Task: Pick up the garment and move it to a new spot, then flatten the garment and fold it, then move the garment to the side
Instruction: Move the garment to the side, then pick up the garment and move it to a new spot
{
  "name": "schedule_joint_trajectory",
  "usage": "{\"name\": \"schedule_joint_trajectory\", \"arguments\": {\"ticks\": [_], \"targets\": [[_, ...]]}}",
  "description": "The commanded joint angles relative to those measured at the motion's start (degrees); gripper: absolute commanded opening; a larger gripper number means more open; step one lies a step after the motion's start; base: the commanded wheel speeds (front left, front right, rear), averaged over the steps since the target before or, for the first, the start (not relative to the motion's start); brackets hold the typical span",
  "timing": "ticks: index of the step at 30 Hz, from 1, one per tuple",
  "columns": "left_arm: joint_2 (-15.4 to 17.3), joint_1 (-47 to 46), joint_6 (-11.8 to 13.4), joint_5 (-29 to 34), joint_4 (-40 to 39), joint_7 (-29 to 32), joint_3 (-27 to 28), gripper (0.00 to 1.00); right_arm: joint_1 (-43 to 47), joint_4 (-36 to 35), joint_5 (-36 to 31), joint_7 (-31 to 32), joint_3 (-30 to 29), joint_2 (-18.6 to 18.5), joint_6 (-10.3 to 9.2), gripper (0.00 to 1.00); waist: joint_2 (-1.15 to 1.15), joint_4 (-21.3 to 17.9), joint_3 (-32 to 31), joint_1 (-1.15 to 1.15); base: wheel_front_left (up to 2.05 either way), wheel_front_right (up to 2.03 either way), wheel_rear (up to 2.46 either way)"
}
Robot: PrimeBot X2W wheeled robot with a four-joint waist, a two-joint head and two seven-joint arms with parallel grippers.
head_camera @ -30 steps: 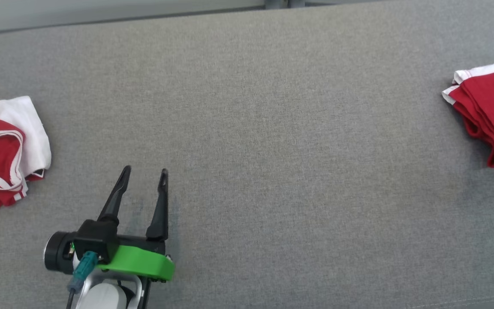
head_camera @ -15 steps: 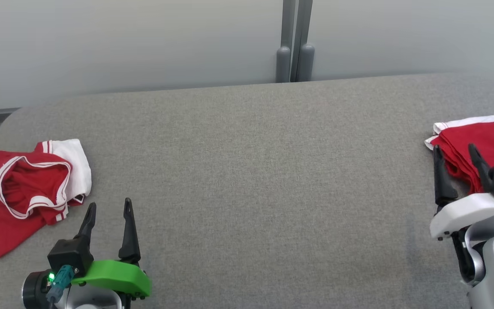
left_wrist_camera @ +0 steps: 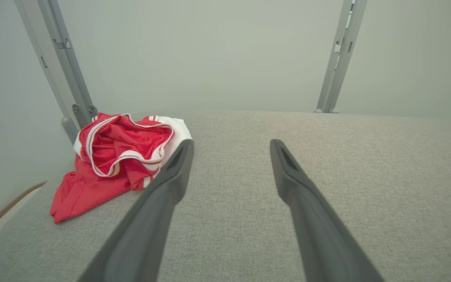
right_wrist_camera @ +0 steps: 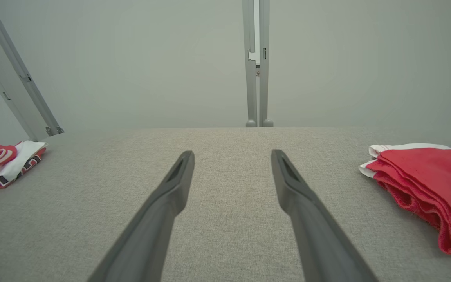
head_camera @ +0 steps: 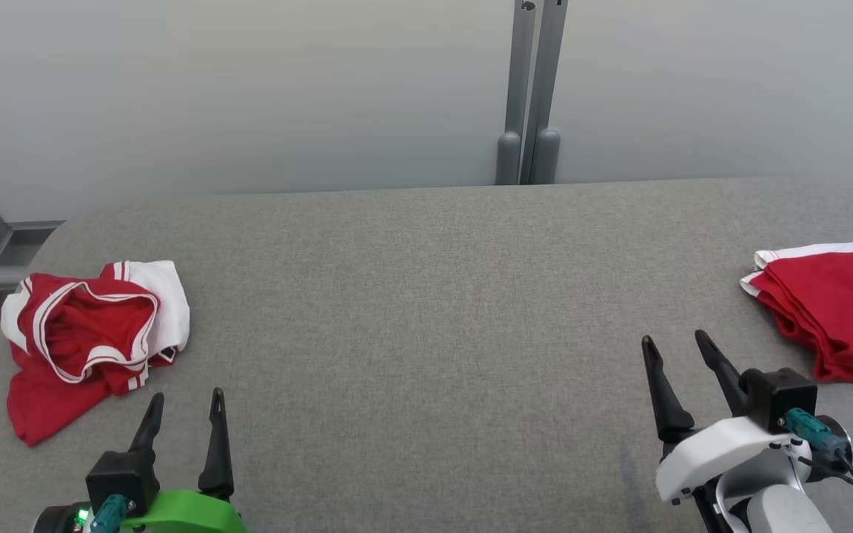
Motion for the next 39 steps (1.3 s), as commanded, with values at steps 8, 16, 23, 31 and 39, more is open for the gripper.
{"name": "schedule_joint_trajectory", "arguments": {"ticks": [8,16,23,31,39], "targets": [[0.18,3.41,-0.12,-0.05,0.60,-0.88,-0.71,1.00,4.89,1.15,-1.53,-0.43,-1.66,0.30,-0.08,1.00,0.00,-0.24,-1.34,0.01,0.00,0.00,0.00],[0.55,5.35,0.19,-0.84,-0.49,-1.37,-0.08,1.00,6.84,1.80,1.30,-1.59,-2.40,0.35,-0.07,1.00,0.00,-0.66,-1.56,0.01,0.00,0.00,0.00],[0.79,5.35,-0.26,-1.31,-1.15,-1.28,-0.29,1.00,5.97,2.05,1.61,-1.57,-2.87,0.35,-0.07,1.00,0.00,-0.42,-1.37,0.01,0.00,0.00,0.00],[1.41,5.60,0.07,-1.18,-1.29,-0.95,-0.74,1.00,6.32,2.12,0.63,-0.91,-3.43,0.36,-0.07,1.00,0.00,0.40,-1.26,0.01,0.00,0.00,0.00],[2.28,5.80,0.23,-1.24,-2.15,-0.77,-0.72,1.00,7.70,1.37,0.93,-1.50,-2.93,0.35,-0.07,1.00,0.00,4.92,-1.29,0.01,0.00,0.00,0.00]]}}
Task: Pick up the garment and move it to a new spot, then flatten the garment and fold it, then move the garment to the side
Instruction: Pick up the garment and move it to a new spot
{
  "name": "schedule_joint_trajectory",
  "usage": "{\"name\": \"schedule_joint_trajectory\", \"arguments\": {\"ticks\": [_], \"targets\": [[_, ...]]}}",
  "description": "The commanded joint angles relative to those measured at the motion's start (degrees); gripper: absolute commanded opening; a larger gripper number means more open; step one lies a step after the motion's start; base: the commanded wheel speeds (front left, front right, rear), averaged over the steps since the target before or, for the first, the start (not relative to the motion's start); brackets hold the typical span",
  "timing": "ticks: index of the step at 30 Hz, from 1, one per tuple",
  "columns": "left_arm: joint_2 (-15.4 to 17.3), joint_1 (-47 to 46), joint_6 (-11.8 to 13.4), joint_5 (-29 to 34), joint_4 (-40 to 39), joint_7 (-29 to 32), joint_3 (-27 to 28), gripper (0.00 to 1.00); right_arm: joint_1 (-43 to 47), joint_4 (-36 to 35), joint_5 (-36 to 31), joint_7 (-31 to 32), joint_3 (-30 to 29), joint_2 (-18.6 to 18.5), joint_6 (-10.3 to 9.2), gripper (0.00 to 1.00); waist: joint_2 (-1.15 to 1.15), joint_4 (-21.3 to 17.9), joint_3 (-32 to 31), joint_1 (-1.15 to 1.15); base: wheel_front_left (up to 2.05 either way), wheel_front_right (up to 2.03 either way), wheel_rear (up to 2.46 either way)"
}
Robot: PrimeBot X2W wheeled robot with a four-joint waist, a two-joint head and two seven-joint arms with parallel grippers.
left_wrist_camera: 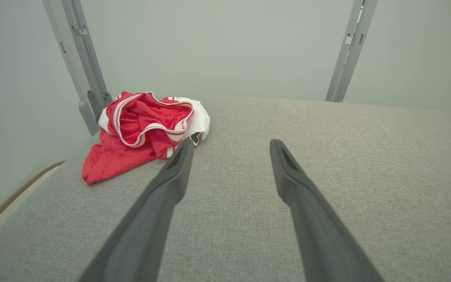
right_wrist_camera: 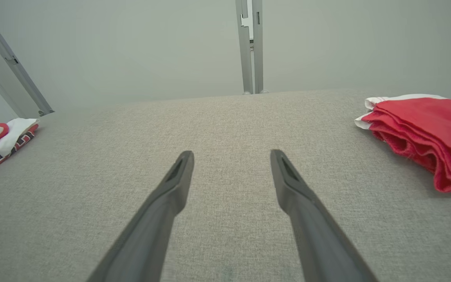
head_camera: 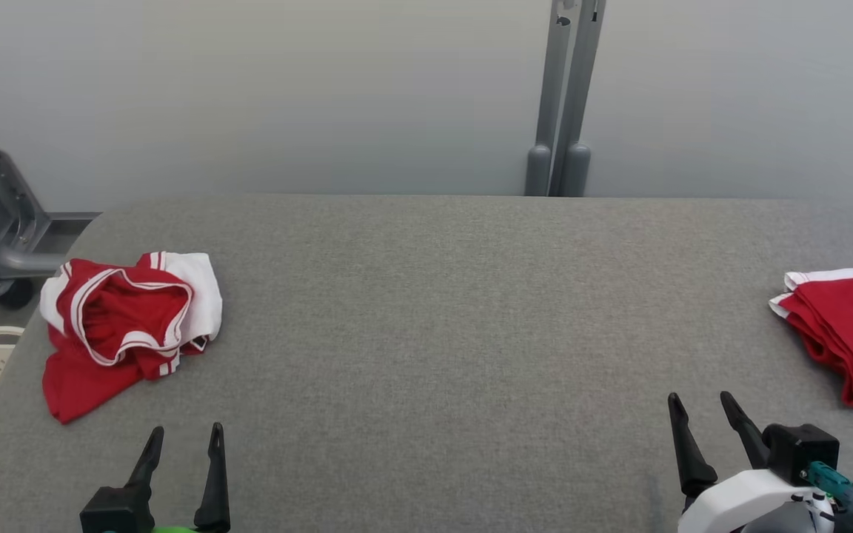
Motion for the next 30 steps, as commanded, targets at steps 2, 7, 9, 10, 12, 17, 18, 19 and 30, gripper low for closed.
{"name": "schedule_joint_trajectory", "arguments": {"ticks": [2,7,9,10,12,17,18,19,30], "targets": [[0.78,0.72,0.28,0.16,-0.58,0.15,0.11,1.00,0.97,-0.18,0.13,-0.48,-0.06,-0.03,-0.06,1.00,0.00,3.88,-0.02,0.00,0.00,0.00,0.00],[1.72,0.87,0.30,-0.03,-1.17,0.92,0.16,1.00,0.79,0.02,0.43,-0.63,0.53,-0.05,-0.06,1.00,0.00,8.67,-0.05,0.00,0.00,0.00,0.00],[1.91,0.80,0.34,-0.08,-1.32,1.20,0.12,1.00,0.74,0.06,0.67,-0.70,0.79,-0.05,-0.06,1.00,0.00,10.59,-0.06,0.00,0.00,0.00,0.00],[1.97,0.78,0.44,-0.17,-1.46,1.30,0.20,1.00,0.64,0.15,0.73,-0.70,1.19,-0.04,-0.06,1.00,0.00,11.41,-0.05,0.00,0.00,0.00,0.00],[2.25,0.64,0.47,-0.13,-1.61,1.70,0.08,1.00,0.49,0.33,0.96,-0.88,1.42,-0.05,-0.06,1.00,0.00,13.25,0.01,0.00,0.00,0.00,0.00],[2.68,0.94,0.72,-0.21,-2.24,2.11,0.11,1.00,-0.09,0.90,1.72,-1.24,2.83,-0.06,-0.06,1.00,0.00,17.20,0.19,0.00,0.00,0.00,0.00],[2.76,0.98,0.80,-0.16,-2.41,2.22,0.03,1.00,-0.15,1.06,1.83,-1.31,3.08,-0.05,-0.06,1.00,0.00,17.94,0.25,0.00,0.00,0.00,0.00],[2.89,1.00,0.87,-0.12,-2.56,2.34,-0.02,1.00,-0.23,1.18,1.89,-1.47,3.20,-0.06,-0.07,1.00,0.00,18.66,0.29,0.00,0.00,0.00,0.00],[2.72,1.99,1.82,-1.19,-3.48,1.90,0.65,1.00,-2.01,2.80,2.17,-1.61,5.67,-0.13,-0.07,1.00,0.00,21.58,1.07,0.00,0.00,0.00,0.00]]}}
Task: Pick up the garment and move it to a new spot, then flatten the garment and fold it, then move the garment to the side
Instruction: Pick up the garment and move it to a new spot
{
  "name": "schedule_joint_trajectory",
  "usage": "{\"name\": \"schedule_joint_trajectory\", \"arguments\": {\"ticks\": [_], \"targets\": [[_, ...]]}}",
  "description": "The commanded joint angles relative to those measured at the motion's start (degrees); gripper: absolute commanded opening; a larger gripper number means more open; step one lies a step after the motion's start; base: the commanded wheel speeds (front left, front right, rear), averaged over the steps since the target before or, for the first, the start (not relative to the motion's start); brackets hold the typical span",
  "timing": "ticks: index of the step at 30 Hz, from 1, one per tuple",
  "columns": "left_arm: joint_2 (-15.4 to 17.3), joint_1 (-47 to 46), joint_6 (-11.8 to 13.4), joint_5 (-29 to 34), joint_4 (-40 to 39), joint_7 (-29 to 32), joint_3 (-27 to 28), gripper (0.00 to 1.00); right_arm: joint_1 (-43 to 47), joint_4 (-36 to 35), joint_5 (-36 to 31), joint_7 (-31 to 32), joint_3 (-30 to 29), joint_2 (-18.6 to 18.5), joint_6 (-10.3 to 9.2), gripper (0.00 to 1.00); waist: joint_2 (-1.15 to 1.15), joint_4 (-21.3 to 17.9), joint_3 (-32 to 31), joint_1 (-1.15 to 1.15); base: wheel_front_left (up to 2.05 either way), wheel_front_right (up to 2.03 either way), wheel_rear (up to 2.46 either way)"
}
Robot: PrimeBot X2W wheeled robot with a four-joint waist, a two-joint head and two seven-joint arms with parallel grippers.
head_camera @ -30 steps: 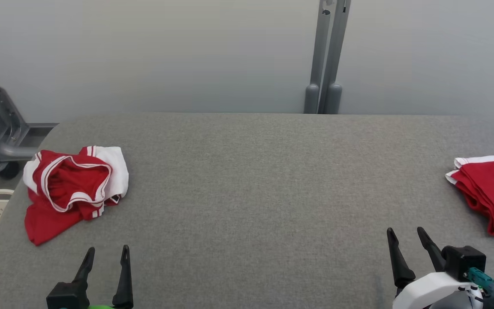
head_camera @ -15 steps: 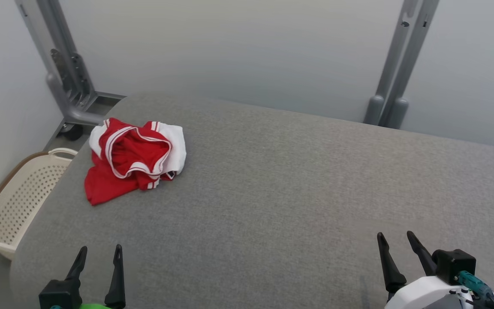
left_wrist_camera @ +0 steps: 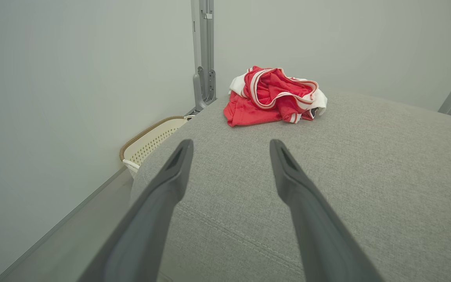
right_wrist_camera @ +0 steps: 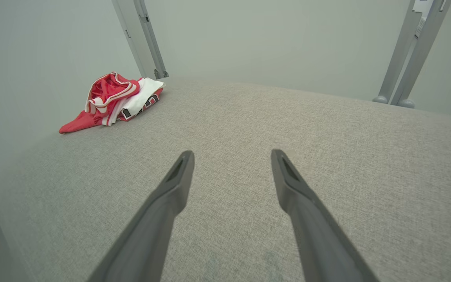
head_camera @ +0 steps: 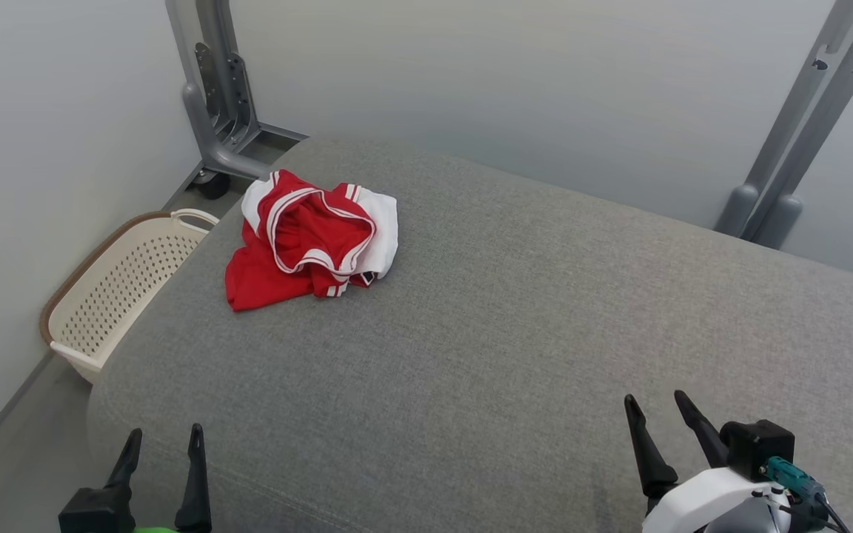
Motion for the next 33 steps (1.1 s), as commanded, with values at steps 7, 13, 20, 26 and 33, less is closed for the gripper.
{"name": "schedule_joint_trajectory", "arguments": {"ticks": [7,13,20,26,33], "targets": [[-0.01,0.37,0.36,-0.57,0.06,-0.27,-0.08,1.00,-1.22,1.06,-0.26,-0.27,0.40,-0.24,-0.08,1.00,0.00,0.79,0.89,0.00,0.00,0.00,0.00],[0.51,-1.61,-1.18,-1.75,0.41,1.59,-0.61,1.00,-0.90,1.04,-0.38,-0.22,0.27,-0.24,-0.08,1.00,0.00,0.81,1.00,0.00,0.00,0.00,0.00],[1.00,-14.34,-7.16,-2.55,5.94,9.92,-4.53,1.00,-0.69,-2.19,-2.36,1.85,0.12,-0.21,-0.08,1.00,0.00,0.04,3.71,0.00,0.00,0.00,0.00],[0.39,-30.15,-11.41,-2.02,16.38,13.47,-6.95,1.00,-3.42,-8.88,-6.22,6.44,1.87,-0.25,-0.08,1.00,0.00,-4.82,10.90,0.00,0.00,0.00,0.00],[-1.73,-45.12,-13.76,-5.11,29.30,13.88,-8.05,1.00,-5.02,-20.00,-10.58,12.89,1.83,-1.25,-0.08,1.00,0.00,-10.61,20.71,0.00,0.00,0.00,0.00]]}}
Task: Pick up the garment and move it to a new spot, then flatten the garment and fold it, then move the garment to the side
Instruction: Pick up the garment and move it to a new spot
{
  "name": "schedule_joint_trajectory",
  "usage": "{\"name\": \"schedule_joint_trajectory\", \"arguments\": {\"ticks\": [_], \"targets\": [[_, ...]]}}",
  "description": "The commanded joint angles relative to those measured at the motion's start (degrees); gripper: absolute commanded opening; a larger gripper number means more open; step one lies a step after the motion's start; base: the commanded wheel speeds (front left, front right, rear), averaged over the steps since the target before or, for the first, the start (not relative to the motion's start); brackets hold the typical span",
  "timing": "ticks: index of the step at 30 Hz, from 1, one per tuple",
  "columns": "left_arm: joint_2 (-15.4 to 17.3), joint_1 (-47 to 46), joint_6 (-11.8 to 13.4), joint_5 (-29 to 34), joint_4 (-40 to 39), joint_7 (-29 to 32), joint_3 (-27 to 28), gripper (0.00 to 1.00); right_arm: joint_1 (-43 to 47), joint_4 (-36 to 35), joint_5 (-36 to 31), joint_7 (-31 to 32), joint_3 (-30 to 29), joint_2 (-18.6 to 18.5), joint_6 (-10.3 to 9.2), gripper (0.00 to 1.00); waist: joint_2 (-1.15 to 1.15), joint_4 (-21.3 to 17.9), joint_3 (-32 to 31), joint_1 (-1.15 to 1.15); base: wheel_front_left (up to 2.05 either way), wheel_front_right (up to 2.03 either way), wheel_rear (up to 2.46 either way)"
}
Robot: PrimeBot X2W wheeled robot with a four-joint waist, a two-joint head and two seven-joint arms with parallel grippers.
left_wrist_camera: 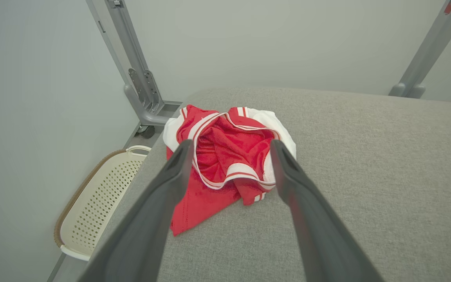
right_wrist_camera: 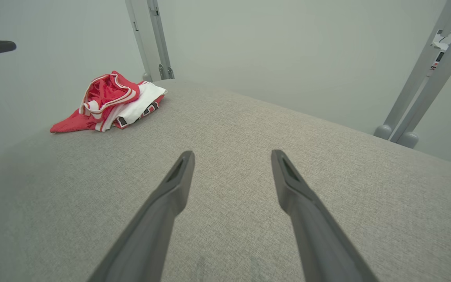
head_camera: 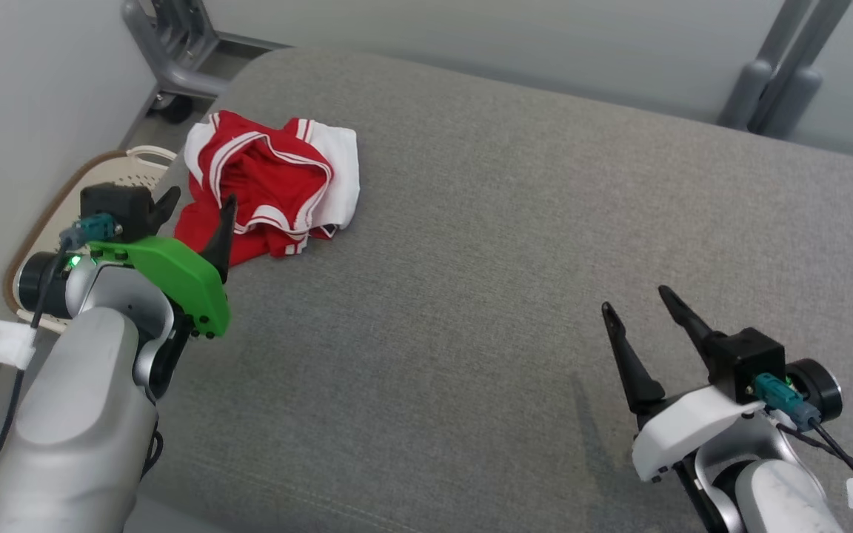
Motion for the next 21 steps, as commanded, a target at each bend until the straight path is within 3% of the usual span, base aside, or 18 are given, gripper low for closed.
{"name": "schedule_joint_trajectory", "arguments": {"ticks": [1,13,21], "targets": [[-0.58,-2.60,-0.36,-1.26,2.46,0.66,-0.18,1.00,-1.04,-1.86,-0.86,0.84,-0.77,-1.16,-0.08,1.00,0.00,-7.88,9.68,0.00,0.00,0.00,0.00],[-0.72,-14.00,-0.80,-7.18,15.64,6.30,-0.97,1.00,-0.77,-10.49,-1.71,4.97,-2.39,-3.49,-0.08,1.00,0.00,-11.27,18.14,0.00,0.00,0.00,0.00],[0.46,-19.34,-0.23,-7.55,22.92,8.37,-0.96,1.00,-0.44,-12.85,-2.06,5.89,-1.91,-3.83,-0.08,1.00,0.00,-12.06,20.99,0.00,0.00,0.00,0.00]]}}
